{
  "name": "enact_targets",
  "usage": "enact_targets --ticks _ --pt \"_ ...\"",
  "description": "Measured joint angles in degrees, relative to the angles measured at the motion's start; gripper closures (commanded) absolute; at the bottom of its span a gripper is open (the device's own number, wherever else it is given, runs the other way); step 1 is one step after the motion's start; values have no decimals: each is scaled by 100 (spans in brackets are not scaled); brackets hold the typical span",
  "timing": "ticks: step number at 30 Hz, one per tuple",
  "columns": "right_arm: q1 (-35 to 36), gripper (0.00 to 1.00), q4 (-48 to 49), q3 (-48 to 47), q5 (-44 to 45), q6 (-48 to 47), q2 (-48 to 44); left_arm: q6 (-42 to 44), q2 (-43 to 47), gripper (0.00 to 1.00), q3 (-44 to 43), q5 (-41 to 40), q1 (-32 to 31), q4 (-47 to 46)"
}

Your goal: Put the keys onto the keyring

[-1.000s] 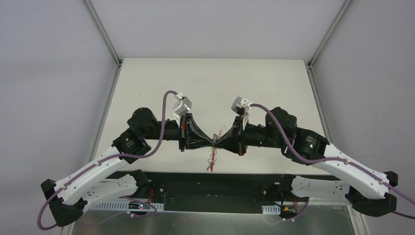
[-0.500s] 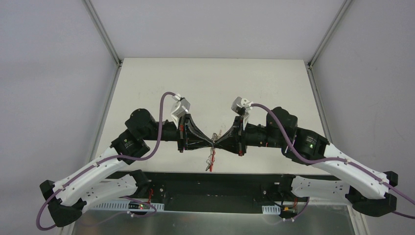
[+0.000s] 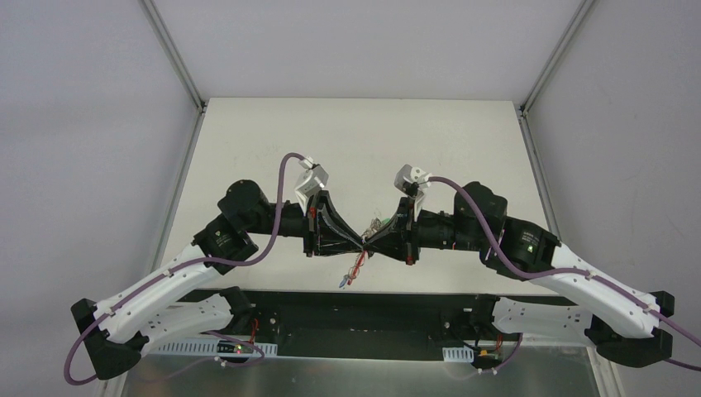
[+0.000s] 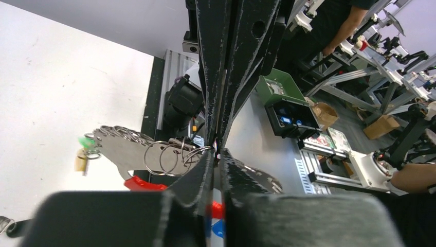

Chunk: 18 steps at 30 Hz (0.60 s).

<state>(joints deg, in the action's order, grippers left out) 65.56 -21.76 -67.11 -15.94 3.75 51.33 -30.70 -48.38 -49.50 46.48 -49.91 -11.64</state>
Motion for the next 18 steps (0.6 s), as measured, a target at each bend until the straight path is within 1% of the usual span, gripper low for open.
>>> enact_targets --ticks 8,11,18 --pt "13 100 28 11 -26 2 -7 13 33 100 -20 39 0 -11" --pt "39 93 133 22 -48 2 -11 42 138 100 -2 -13 -4 -13" --pt "66 71 334 28 -85 15 -81 177 409 100 127 -173 -17 -52"
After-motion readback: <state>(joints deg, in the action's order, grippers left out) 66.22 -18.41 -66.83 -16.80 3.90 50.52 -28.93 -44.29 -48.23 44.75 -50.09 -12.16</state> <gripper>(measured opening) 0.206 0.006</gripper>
